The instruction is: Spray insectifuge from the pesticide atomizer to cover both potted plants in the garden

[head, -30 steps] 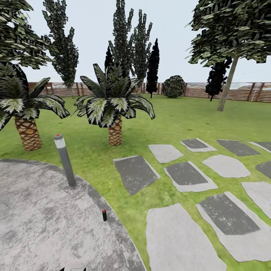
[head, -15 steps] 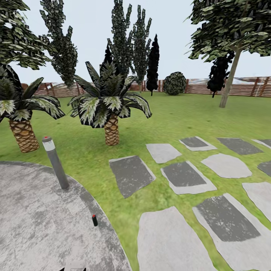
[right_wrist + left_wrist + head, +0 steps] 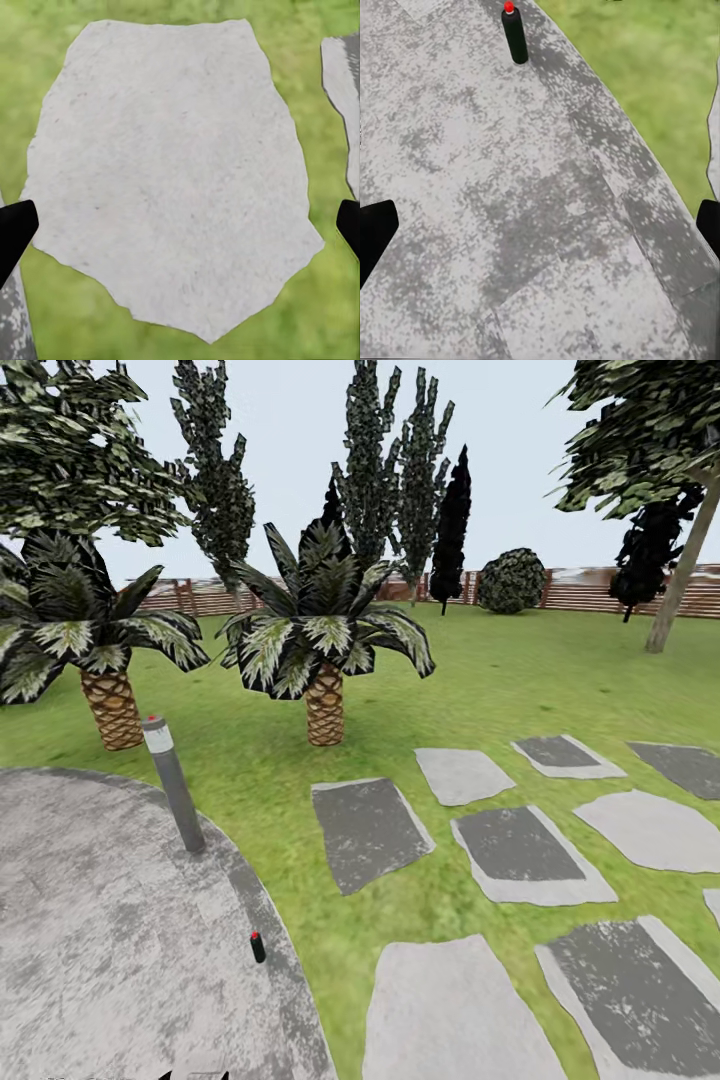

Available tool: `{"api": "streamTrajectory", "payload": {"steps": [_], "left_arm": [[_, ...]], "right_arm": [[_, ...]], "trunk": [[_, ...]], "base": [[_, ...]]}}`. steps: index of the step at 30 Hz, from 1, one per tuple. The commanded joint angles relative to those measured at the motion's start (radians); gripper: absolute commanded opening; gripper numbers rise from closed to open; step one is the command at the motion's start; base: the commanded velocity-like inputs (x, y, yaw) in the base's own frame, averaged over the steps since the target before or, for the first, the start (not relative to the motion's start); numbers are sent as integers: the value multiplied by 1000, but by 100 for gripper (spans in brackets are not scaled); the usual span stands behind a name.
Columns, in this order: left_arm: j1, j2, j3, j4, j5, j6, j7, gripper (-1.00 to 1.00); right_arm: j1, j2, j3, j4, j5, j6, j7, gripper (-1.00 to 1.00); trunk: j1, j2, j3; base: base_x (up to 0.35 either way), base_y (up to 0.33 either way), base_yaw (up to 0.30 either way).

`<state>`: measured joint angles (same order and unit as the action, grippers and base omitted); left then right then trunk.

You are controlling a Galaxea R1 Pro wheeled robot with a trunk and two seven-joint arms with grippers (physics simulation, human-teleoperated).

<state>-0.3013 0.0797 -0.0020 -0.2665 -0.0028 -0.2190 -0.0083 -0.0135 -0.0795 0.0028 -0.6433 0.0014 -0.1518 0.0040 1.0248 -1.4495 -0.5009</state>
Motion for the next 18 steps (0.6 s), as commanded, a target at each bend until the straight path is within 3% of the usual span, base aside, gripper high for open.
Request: {"api": "streamTrajectory", "payload": {"steps": [1, 18], "left_arm": [[-1, 0, 0, 1, 0, -3, -1, 100], [-1, 1, 0, 1, 0, -3, 0, 100]], "right_arm": [[0, 0, 0, 1, 0, -3, 0, 100], [0, 0, 0, 1, 0, -3, -1, 100]], "trunk": [[0, -1, -1], [0, -1, -1]], "base": [[159, -265, 277], [159, -265, 277]]}}
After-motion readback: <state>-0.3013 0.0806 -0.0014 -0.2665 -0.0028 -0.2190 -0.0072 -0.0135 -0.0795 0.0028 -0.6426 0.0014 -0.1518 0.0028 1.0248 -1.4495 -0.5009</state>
